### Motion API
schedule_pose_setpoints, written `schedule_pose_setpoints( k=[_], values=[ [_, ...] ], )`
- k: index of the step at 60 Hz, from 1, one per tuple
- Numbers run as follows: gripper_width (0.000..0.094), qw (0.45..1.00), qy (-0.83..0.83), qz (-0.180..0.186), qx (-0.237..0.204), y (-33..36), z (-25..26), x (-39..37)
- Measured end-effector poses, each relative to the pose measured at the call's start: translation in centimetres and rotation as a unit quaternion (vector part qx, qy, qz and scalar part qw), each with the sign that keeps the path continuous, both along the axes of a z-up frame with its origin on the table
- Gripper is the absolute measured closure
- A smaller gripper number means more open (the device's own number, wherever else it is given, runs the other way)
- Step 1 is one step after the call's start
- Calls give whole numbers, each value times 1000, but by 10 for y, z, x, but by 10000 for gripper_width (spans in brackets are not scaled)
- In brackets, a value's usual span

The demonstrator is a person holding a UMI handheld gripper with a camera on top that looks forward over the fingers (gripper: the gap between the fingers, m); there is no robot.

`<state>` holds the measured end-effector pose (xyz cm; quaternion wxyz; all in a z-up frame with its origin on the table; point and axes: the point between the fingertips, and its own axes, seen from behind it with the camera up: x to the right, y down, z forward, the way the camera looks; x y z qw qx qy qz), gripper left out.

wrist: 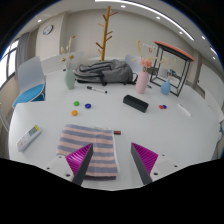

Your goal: Fold towel

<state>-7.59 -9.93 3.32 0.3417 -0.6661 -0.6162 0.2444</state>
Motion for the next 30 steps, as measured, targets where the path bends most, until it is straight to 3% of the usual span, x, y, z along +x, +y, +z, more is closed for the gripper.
schedule_pose_setpoints(
  k=[2, 17, 23, 30],
  values=[
    [78, 1000, 11, 6, 12, 3, 20, 9],
    [85, 998, 6, 56, 20, -21, 174, 150],
    [86, 997, 8, 65, 36, -30, 207, 203],
    [85, 998, 16, 52, 22, -40, 218, 238]
  ],
)
